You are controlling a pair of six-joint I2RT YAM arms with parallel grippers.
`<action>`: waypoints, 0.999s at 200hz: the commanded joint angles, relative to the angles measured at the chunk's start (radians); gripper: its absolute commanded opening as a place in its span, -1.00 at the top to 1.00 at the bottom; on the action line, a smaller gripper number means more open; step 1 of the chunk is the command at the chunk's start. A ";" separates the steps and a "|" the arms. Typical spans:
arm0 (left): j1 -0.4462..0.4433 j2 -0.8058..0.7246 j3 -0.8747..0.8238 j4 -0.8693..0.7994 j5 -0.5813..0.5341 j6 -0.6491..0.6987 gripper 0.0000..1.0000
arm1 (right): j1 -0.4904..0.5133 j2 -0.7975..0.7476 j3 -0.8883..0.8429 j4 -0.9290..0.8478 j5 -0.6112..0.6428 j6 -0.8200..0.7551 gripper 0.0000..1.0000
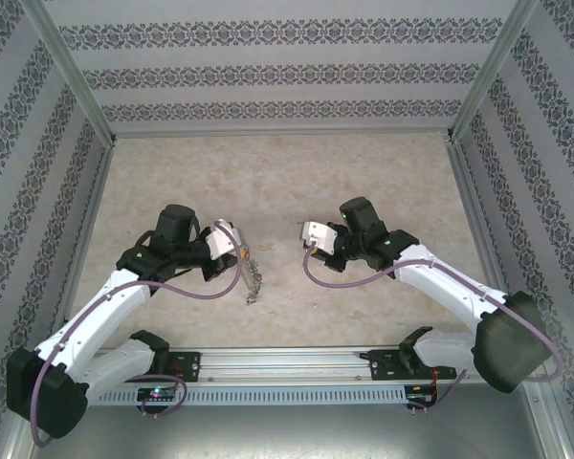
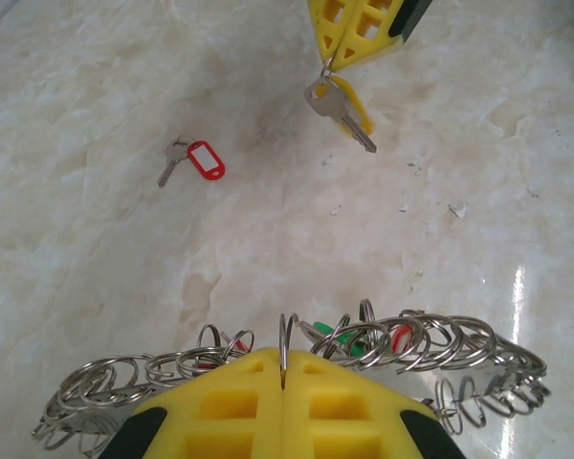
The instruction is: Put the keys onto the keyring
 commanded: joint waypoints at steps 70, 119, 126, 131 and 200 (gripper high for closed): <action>-0.207 0.167 0.109 0.264 -0.115 0.017 1.00 | 0.028 -0.084 -0.007 0.054 -0.131 0.287 1.00; -0.266 0.227 0.130 0.336 -0.161 0.006 1.00 | 0.074 -0.074 0.014 0.055 -0.114 0.338 1.00; -0.271 0.234 0.131 0.348 -0.164 -0.002 1.00 | 0.078 -0.064 0.024 0.053 -0.111 0.340 1.00; -0.275 0.238 0.132 0.353 -0.163 -0.006 1.00 | 0.080 -0.059 0.031 0.051 -0.109 0.340 1.00; -0.309 0.280 0.135 0.398 -0.186 -0.047 1.00 | 0.087 -0.006 0.093 0.052 -0.155 0.345 1.00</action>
